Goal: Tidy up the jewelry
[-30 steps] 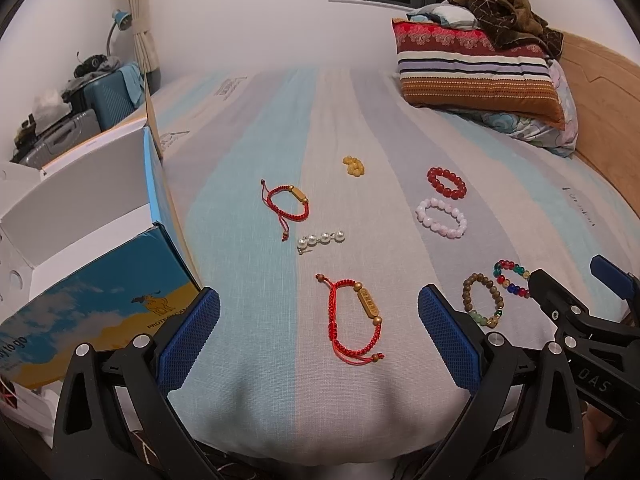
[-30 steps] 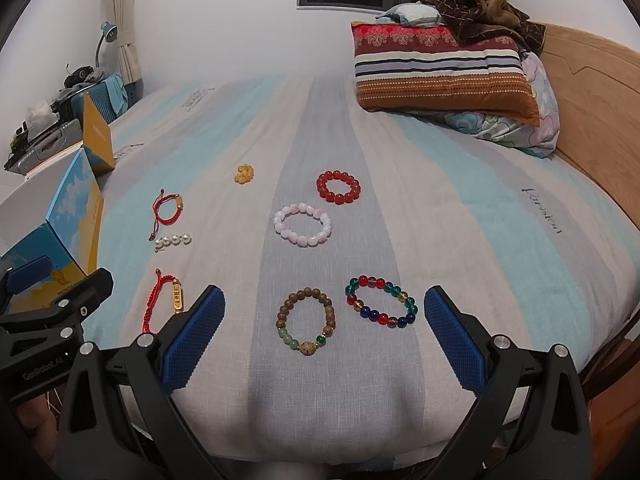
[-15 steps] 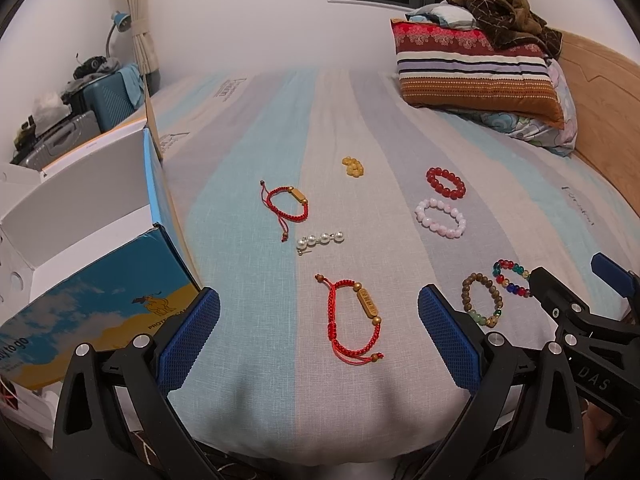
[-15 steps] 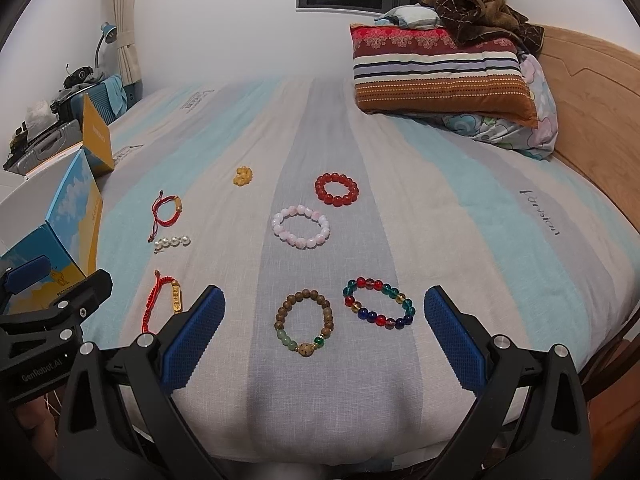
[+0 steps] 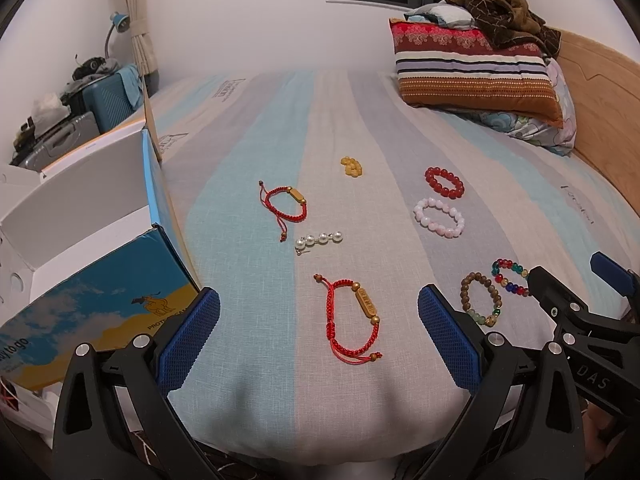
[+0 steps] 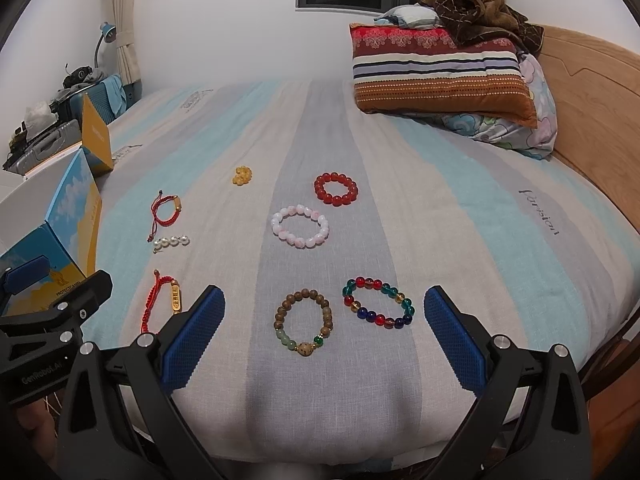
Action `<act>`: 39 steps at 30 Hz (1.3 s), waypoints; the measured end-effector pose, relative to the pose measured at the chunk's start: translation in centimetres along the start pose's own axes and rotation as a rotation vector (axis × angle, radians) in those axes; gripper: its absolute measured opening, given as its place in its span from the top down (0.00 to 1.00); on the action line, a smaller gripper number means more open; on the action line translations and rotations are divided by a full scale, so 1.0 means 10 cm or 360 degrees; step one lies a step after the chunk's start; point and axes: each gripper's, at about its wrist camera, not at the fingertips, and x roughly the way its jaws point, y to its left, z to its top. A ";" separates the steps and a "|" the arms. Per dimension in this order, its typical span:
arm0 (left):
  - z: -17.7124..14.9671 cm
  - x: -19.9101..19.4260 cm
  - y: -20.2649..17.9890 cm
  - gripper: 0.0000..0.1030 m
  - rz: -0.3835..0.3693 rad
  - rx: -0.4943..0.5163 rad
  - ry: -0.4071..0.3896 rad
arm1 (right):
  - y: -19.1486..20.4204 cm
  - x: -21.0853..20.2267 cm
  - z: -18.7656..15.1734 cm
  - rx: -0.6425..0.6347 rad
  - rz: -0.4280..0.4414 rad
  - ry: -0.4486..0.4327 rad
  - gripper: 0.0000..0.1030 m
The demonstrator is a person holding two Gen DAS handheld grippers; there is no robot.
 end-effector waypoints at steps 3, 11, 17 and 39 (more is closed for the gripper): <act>0.00 0.02 0.00 0.06 -0.0011 0.0000 0.0003 | -0.01 0.01 0.00 -0.0008 -0.0011 0.0003 0.07; -0.02 0.37 -0.14 0.06 -0.0052 0.0038 0.0086 | -0.36 0.32 0.01 0.0064 -0.0061 0.0082 0.07; -0.08 0.72 -0.26 0.06 -0.0090 0.0071 0.0180 | -0.58 0.77 -0.07 0.0106 -0.0108 0.0222 0.07; -0.24 1.10 -0.22 0.36 -0.0092 0.0036 0.0300 | -0.66 1.27 -0.23 0.0128 -0.0094 0.0449 0.39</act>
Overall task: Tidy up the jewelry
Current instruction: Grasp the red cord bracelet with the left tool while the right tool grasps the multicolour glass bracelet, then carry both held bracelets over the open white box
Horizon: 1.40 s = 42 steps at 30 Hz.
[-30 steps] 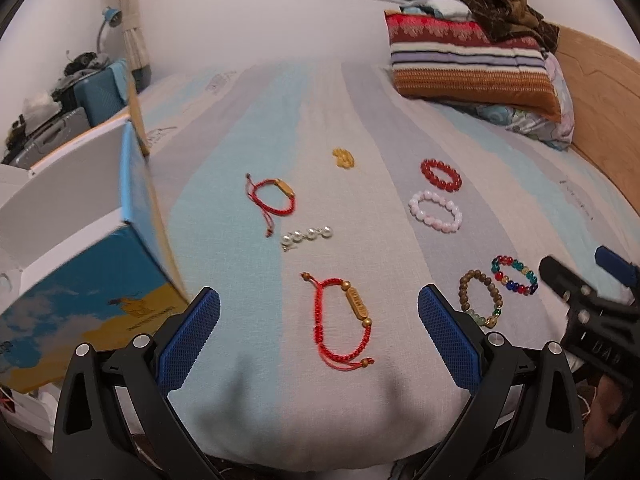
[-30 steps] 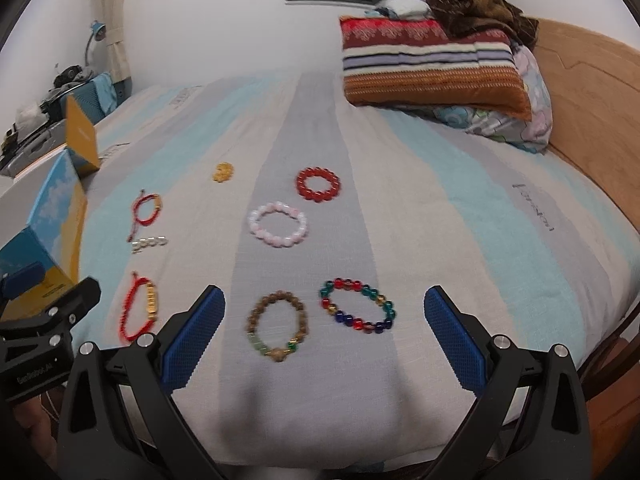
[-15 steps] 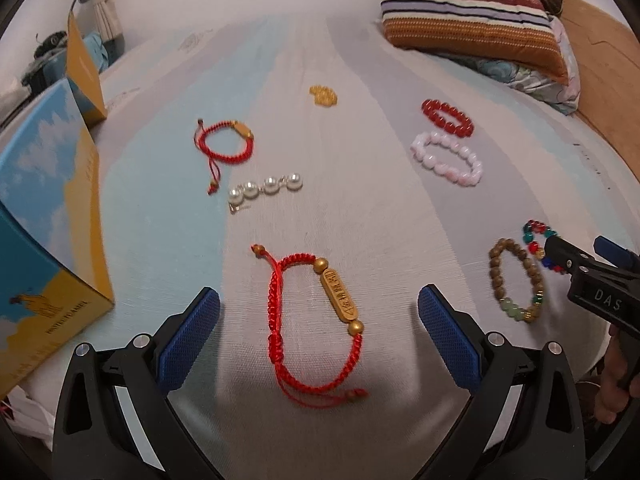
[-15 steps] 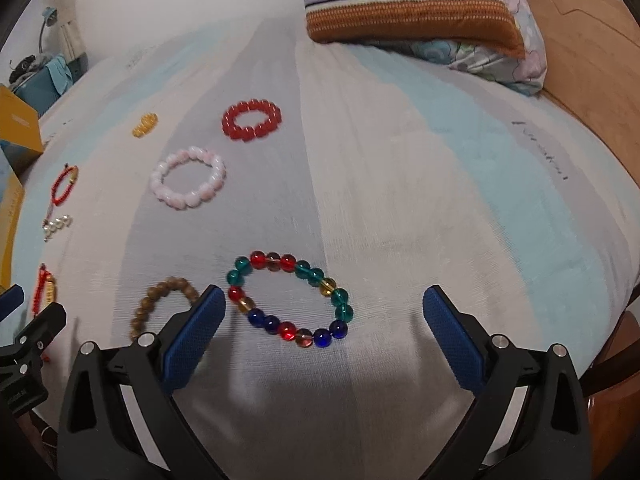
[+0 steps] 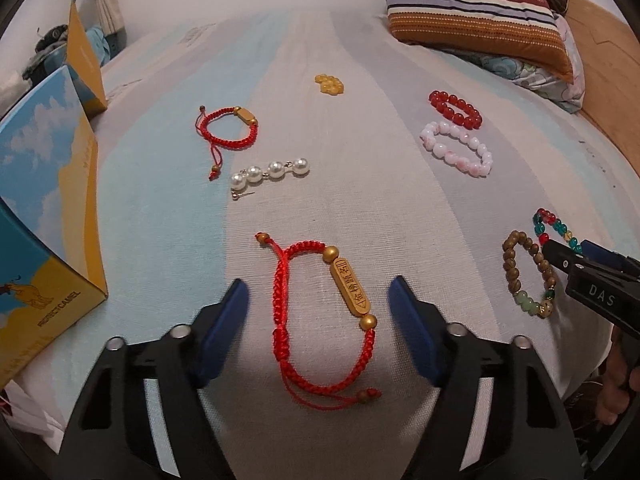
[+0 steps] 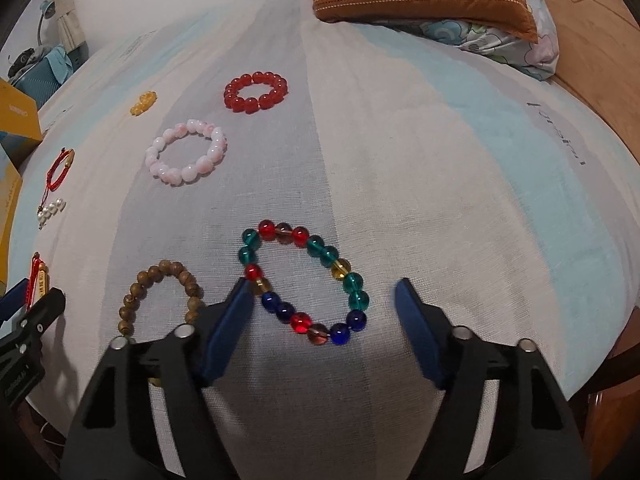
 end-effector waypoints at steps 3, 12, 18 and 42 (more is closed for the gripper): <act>0.00 -0.02 0.00 0.47 -0.0018 0.0001 0.0007 | 0.01 -0.01 -0.01 -0.0010 -0.0007 -0.0006 0.51; 0.01 -0.05 0.05 0.76 -0.0071 -0.0023 0.0026 | 0.00 -0.04 -0.01 -0.0008 -0.0039 -0.0024 0.82; 0.02 -0.10 0.08 0.90 -0.0119 -0.0024 0.0015 | -0.04 -0.13 0.01 0.0029 -0.0005 -0.0083 0.90; 0.04 -0.28 0.11 0.90 -0.0074 -0.0046 -0.0057 | -0.02 -0.42 -0.01 0.0040 0.0045 -0.0220 0.91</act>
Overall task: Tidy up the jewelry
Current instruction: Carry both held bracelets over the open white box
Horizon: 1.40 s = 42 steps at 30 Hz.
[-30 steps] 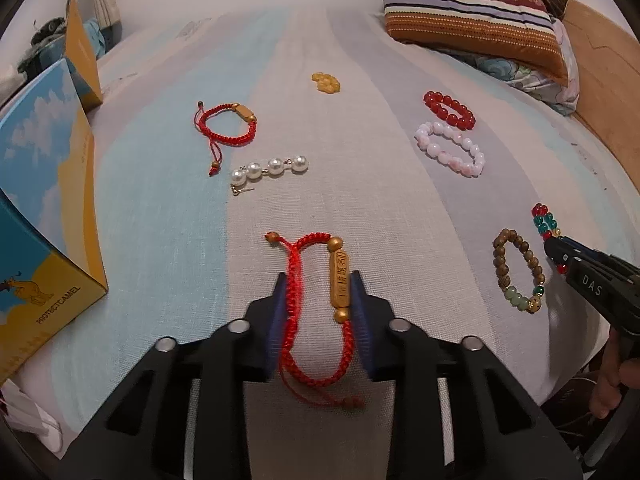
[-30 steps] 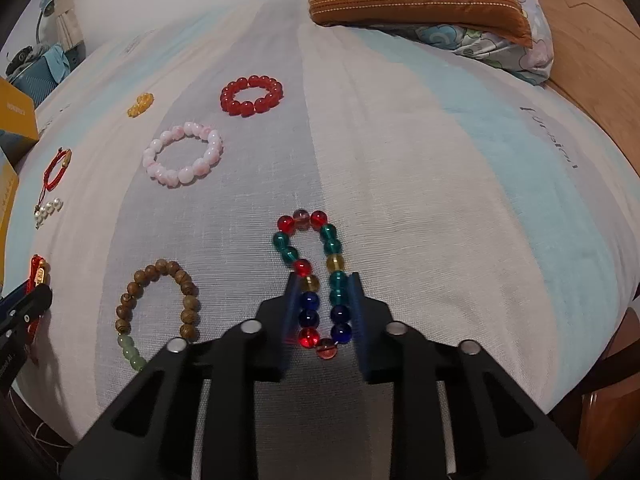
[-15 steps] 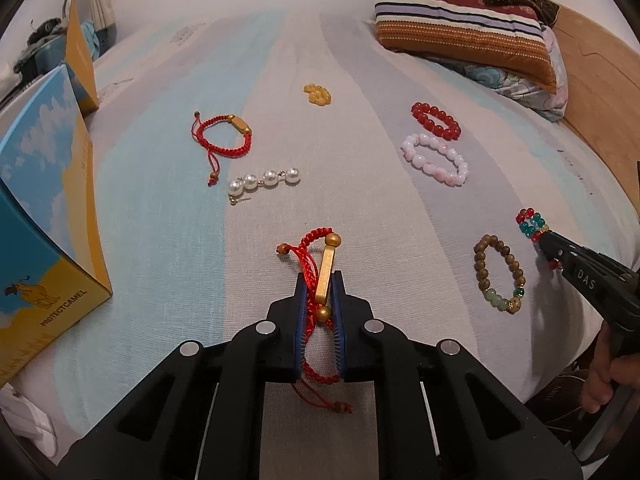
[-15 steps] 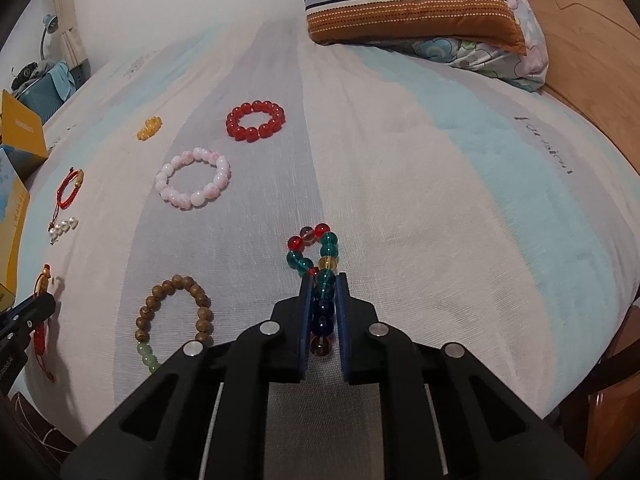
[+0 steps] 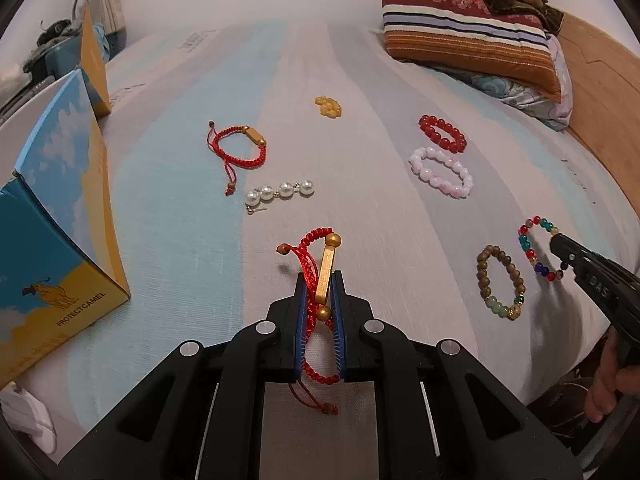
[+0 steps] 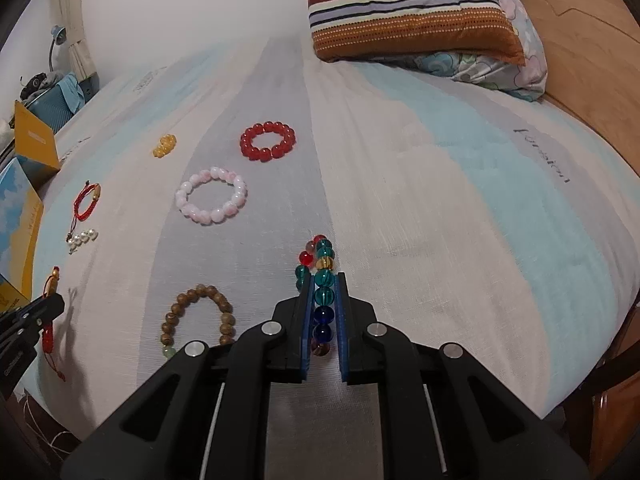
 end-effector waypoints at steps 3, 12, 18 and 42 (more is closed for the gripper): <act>0.00 0.01 -0.01 0.90 -0.0007 0.0002 0.0012 | 0.03 -0.06 0.00 -0.0006 0.0001 -0.0019 0.91; 0.17 -0.11 0.07 0.90 0.0007 -0.0028 -0.0003 | 0.10 -0.14 0.07 0.0006 0.0008 -0.0035 0.91; 0.30 -0.23 0.07 0.90 0.0009 -0.0003 -0.0028 | 0.14 -0.21 0.16 0.0036 0.0016 -0.0035 0.91; 0.73 -0.61 0.45 0.90 0.0086 -0.0031 -0.0107 | 0.70 -0.56 0.73 -0.0092 0.0078 -0.0114 0.91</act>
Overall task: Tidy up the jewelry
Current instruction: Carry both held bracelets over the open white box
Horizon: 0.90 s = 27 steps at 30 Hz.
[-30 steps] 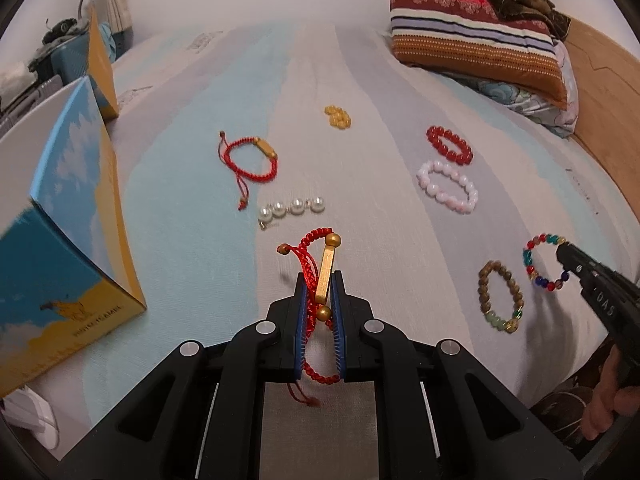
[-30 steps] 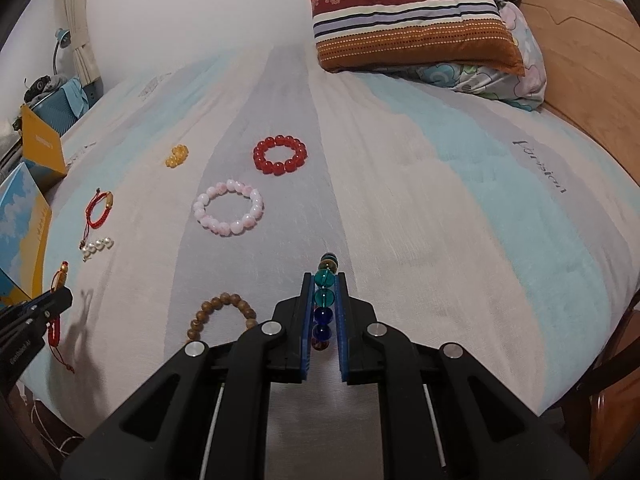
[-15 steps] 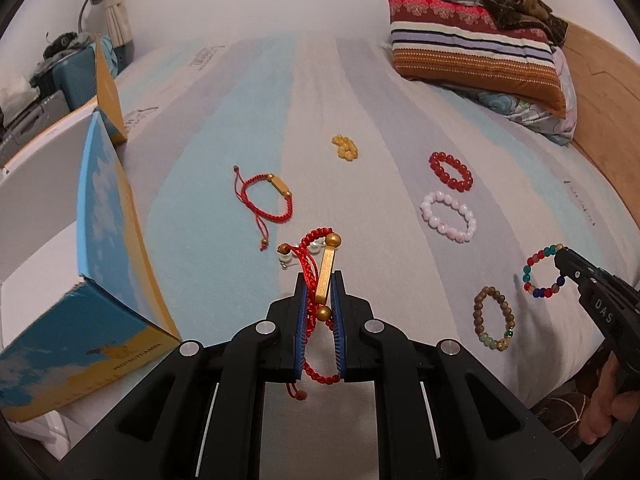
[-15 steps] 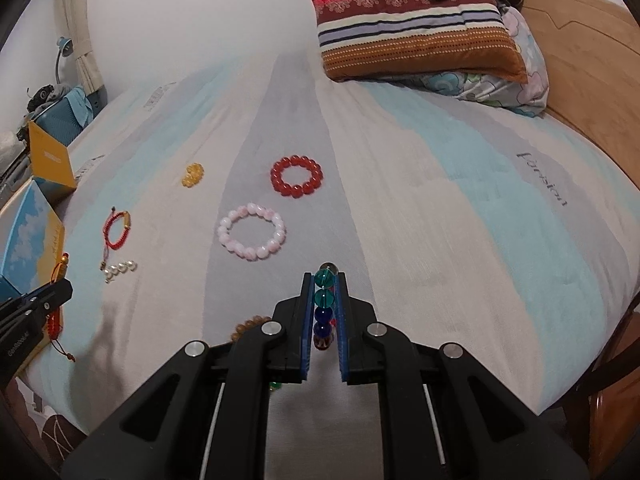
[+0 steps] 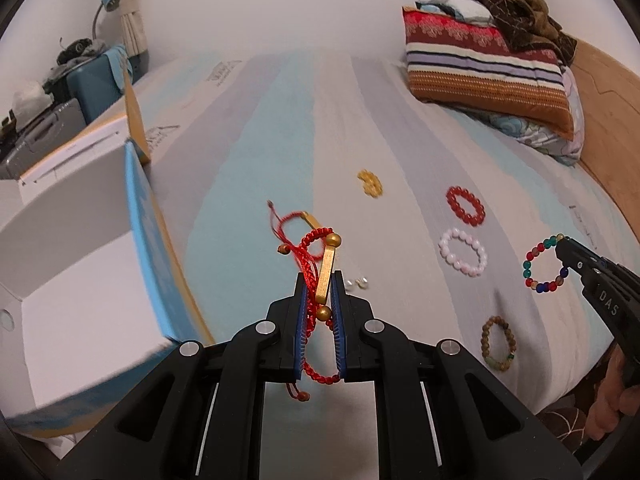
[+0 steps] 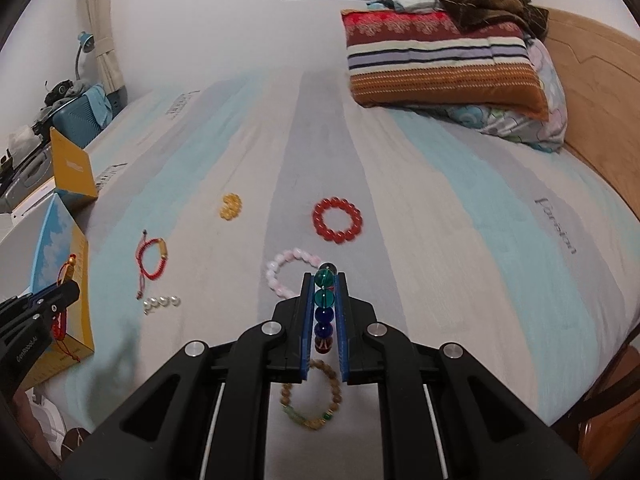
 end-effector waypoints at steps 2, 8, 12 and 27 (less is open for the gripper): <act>0.05 -0.03 0.05 0.90 0.0003 -0.0005 -0.0007 | 0.08 -0.02 0.06 -0.0022 0.0003 -0.0011 0.91; 0.22 -0.18 0.26 0.90 0.0052 -0.0033 -0.0054 | 0.39 -0.09 0.28 -0.0081 0.0046 -0.0032 0.91; 0.31 -0.30 0.47 0.90 0.0093 -0.0069 -0.0078 | 0.66 -0.17 0.43 -0.0136 0.0079 -0.0061 0.91; 0.31 -0.71 1.35 0.90 0.0303 -0.0211 -0.0117 | 1.93 -0.52 0.62 -0.0412 0.0243 -0.0176 0.91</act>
